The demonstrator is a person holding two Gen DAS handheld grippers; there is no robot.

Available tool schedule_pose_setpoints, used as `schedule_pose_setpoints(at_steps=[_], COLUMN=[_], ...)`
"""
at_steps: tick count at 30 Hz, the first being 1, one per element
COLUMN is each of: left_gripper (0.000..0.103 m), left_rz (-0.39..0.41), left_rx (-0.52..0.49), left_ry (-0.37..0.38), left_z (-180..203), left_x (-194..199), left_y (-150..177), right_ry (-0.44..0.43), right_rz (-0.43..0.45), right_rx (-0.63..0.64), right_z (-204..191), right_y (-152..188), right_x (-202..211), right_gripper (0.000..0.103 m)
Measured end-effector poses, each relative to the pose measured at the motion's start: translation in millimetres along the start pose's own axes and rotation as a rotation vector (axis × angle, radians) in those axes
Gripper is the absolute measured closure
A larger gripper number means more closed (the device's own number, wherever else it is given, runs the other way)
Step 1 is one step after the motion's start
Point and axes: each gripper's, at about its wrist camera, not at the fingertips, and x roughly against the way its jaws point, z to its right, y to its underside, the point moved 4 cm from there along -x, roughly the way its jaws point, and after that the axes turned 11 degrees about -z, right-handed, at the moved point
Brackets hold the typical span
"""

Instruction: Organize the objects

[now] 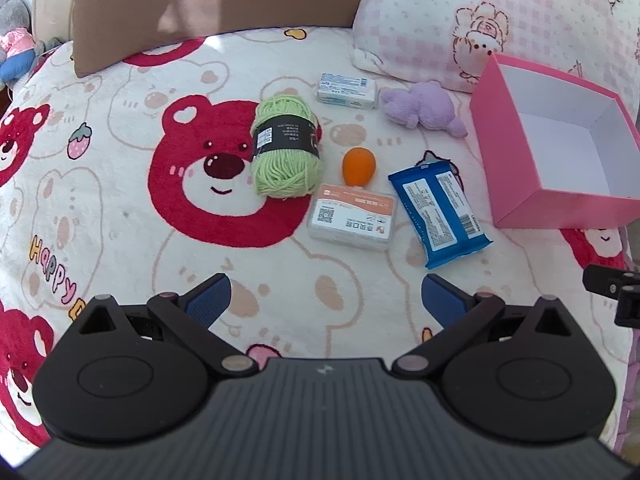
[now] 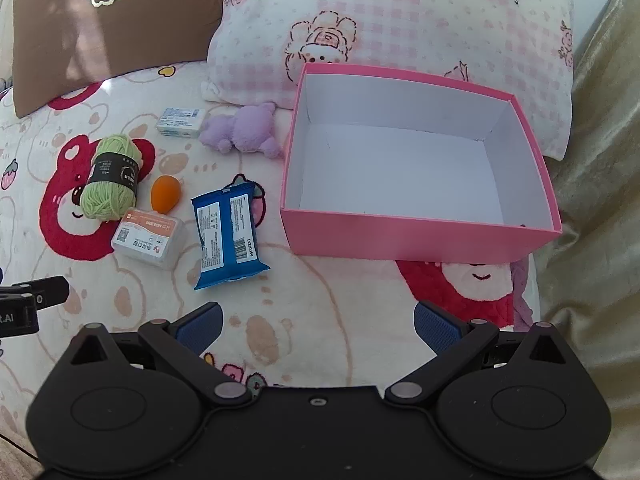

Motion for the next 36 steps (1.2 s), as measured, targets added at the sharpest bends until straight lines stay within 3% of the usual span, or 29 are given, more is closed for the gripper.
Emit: schedule_pose_setpoints(at_steps=[36], left_gripper=[0.0], left_rz=[-0.036], left_rx=[-0.022], left_ry=[0.014], left_z=[3.2], left_x=[-6.2], left_y=[1.7], right_ry=[0.015], right_rz=[-0.005], right_rx=[0.01], right_z=[0.3], right_y=[4.4], right_x=[-5.3], right_gripper=[0.0])
